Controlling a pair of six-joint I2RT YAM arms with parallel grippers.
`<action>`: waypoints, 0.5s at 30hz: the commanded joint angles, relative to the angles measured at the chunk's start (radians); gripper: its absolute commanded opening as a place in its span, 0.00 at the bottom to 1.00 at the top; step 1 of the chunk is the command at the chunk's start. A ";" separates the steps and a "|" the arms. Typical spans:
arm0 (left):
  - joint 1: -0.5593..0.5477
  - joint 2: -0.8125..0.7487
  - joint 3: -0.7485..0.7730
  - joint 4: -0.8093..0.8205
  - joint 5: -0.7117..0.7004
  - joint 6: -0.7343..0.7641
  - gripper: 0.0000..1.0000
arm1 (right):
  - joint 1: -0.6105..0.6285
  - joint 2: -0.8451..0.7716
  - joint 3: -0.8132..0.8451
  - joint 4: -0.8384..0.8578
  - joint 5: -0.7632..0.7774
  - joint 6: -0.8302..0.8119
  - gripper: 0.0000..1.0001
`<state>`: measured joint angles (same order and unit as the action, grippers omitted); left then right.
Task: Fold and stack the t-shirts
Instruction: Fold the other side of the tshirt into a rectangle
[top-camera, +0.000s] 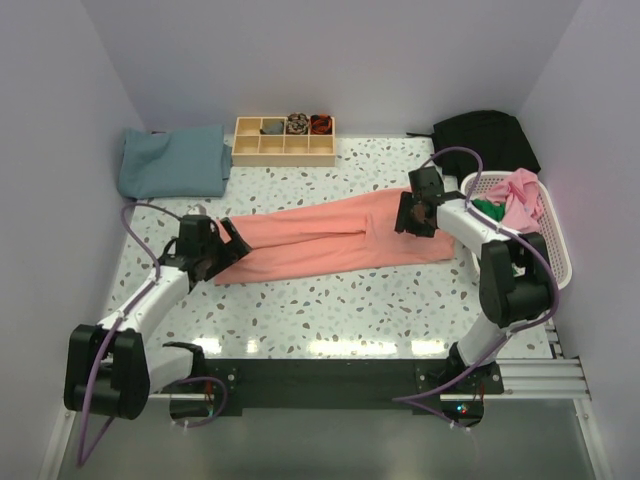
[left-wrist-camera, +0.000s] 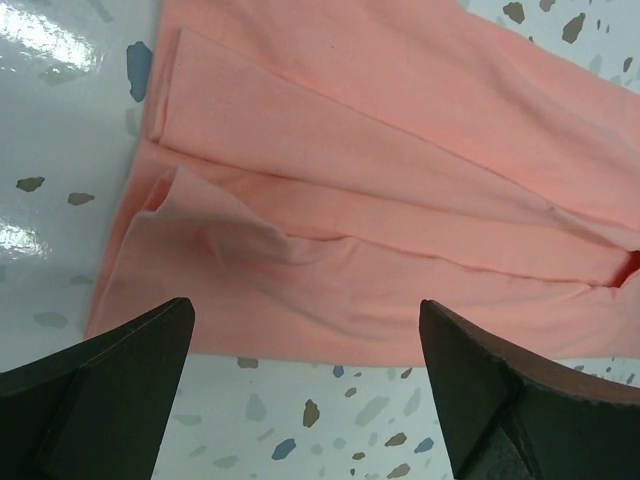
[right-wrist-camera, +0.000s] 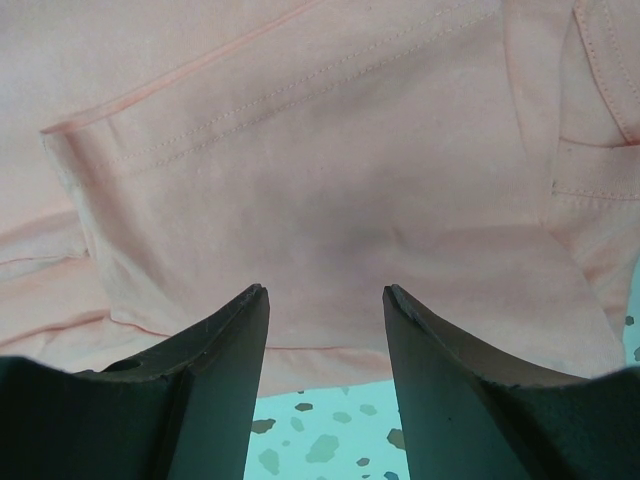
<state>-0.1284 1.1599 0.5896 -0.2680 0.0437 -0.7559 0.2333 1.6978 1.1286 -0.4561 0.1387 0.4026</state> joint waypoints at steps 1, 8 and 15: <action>-0.008 0.001 -0.019 0.104 -0.041 0.006 1.00 | -0.005 0.000 0.008 0.004 -0.011 0.004 0.54; -0.008 0.098 0.019 0.206 -0.065 0.009 1.00 | -0.005 0.013 0.008 0.000 -0.022 -0.001 0.54; -0.007 0.224 0.059 0.224 -0.099 0.012 1.00 | -0.005 0.031 0.008 -0.006 -0.025 -0.007 0.54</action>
<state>-0.1322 1.3403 0.6010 -0.1135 -0.0093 -0.7563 0.2333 1.7214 1.1286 -0.4576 0.1303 0.4023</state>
